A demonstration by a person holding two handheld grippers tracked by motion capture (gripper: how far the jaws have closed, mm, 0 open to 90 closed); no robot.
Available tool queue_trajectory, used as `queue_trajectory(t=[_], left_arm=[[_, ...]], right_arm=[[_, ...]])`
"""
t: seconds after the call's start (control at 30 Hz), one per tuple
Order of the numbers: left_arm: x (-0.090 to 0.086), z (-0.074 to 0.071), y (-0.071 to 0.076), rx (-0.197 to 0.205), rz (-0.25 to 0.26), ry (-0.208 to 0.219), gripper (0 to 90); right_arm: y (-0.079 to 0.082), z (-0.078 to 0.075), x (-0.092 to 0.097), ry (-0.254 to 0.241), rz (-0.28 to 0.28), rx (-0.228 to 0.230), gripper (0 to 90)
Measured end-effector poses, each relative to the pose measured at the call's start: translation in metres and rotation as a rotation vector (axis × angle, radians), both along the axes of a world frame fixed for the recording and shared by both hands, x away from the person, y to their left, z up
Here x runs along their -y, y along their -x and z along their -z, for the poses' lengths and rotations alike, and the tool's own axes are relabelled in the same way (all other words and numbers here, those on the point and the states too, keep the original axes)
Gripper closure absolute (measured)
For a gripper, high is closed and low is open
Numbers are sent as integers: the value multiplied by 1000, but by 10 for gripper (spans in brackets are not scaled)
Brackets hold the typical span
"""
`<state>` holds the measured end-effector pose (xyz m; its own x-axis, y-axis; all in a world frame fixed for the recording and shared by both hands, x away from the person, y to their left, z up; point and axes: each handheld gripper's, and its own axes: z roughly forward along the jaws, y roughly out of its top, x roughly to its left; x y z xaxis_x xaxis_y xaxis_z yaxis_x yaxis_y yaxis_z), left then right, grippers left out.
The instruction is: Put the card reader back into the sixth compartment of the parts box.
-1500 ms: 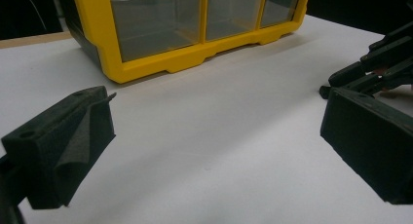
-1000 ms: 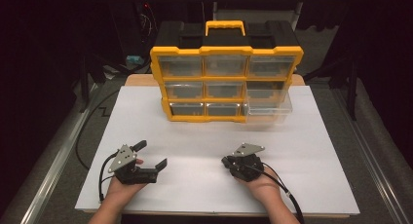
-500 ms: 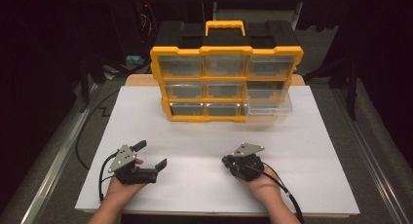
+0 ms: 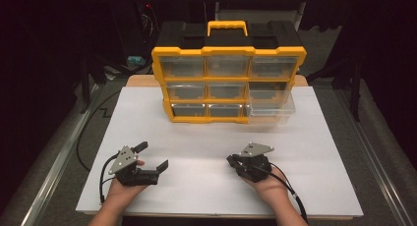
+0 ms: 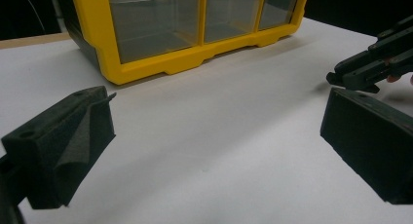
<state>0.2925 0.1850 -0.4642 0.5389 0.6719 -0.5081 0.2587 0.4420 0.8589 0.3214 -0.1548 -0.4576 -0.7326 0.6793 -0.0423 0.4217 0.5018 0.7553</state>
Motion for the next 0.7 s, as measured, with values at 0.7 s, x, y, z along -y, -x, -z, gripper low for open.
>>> queue_trajectory(t=[0.7], left_arm=[[-2,-2,1,13,-2,13,3]], right_arm=[[8,-6,35,9,25,0,740]])
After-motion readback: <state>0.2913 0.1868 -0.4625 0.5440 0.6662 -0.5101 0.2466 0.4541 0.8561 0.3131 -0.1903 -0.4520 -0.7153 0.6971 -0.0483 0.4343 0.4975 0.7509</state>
